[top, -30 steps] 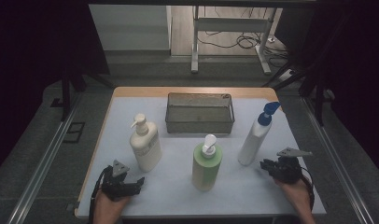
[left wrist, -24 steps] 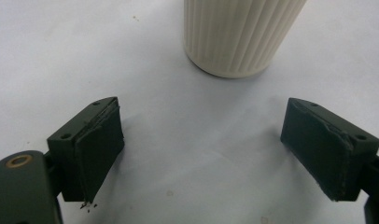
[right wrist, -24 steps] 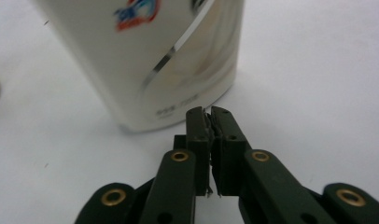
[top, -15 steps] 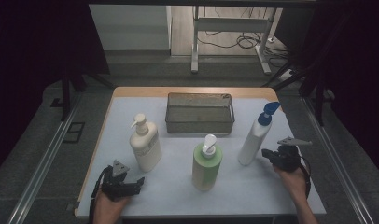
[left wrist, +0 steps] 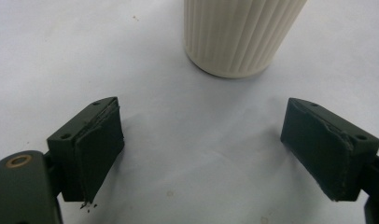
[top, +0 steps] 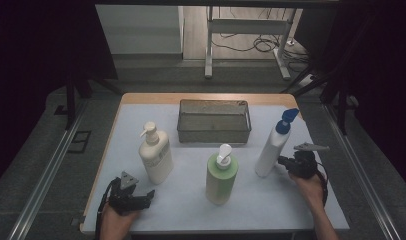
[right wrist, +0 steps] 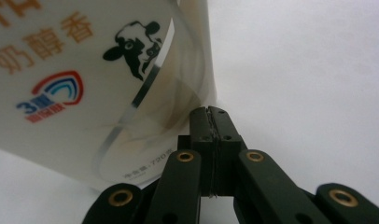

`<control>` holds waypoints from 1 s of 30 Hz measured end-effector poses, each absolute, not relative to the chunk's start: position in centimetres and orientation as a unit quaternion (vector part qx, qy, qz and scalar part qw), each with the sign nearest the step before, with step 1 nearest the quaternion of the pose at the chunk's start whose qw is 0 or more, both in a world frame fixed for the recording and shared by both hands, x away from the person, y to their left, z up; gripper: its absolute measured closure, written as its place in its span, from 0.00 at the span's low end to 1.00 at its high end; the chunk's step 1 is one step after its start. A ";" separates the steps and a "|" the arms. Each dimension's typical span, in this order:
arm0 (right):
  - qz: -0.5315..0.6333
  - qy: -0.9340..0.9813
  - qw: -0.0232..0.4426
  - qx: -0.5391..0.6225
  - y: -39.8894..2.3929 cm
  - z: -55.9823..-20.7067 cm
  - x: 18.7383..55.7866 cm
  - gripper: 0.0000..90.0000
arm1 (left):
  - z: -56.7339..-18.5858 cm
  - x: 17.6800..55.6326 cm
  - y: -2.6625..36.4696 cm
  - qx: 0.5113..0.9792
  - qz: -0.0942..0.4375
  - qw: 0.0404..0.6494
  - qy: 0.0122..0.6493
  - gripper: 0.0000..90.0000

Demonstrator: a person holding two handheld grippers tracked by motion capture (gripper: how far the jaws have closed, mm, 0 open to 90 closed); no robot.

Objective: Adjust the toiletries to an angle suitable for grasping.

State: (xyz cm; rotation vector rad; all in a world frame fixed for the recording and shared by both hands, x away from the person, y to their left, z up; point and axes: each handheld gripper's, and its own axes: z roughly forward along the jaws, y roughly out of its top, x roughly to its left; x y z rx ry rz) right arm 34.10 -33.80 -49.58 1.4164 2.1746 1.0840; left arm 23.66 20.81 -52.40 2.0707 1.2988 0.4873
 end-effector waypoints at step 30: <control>0.390 0.765 0.152 0.489 -33.1 -49.4 34.7 0.94 | -52.4 23.7 20.8 0.788 0.185 0.319 0.493 0.14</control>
